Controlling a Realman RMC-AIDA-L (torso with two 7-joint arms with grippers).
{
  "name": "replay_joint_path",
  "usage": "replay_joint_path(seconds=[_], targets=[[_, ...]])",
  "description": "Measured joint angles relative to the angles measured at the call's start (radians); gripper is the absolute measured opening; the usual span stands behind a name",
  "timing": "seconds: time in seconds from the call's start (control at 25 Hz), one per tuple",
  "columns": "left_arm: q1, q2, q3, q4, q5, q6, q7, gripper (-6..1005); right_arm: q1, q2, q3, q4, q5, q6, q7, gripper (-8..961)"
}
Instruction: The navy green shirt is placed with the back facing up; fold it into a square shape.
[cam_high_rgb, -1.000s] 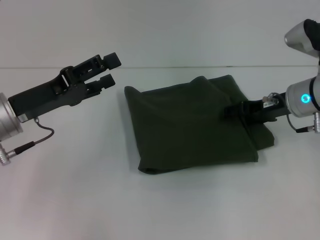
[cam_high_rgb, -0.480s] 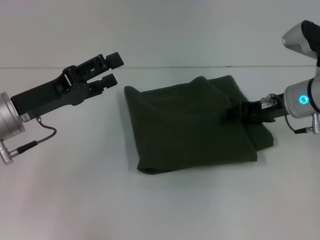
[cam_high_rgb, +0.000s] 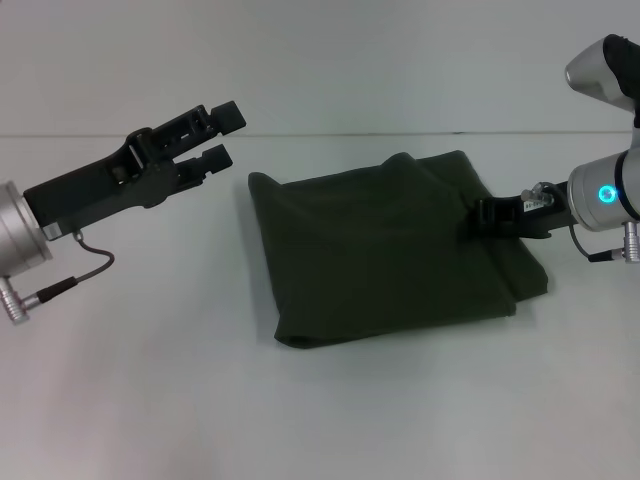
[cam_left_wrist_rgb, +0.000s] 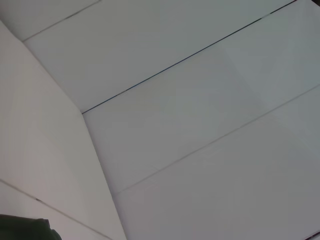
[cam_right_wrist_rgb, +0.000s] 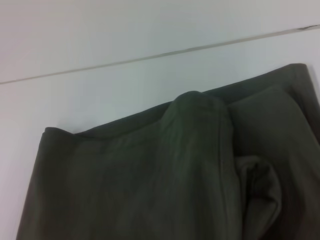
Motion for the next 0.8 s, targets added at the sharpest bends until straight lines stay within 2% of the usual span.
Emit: replay_joint_path(seconds=[0.16,0.36,0.48,0.68,0.8], targets=[[-0.008,0.000,0.003,0.000,0.000,-0.007,0.001,939,0.000,0.002,0.003,0.000,0.001,0.010,-0.005,142],[-0.011,0.000,0.000,-0.001,-0.003,-0.008,0.002,939,0.006,0.008,-0.004,-0.059,0.015,-0.004,-0.004,78],[-0.011,0.003,-0.001,-0.002,-0.006,-0.008,0.002,939,0.016,0.012,-0.004,-0.137,0.018,-0.067,0.018,39],[-0.014,0.006,-0.004,-0.002,-0.008,-0.008,0.003,938,0.025,0.014,-0.035,-0.309,-0.007,-0.163,0.097,39],[-0.014,0.007,-0.005,-0.002,-0.011,-0.008,0.003,938,0.020,0.010,-0.058,-0.328,-0.033,-0.164,0.127,38]])
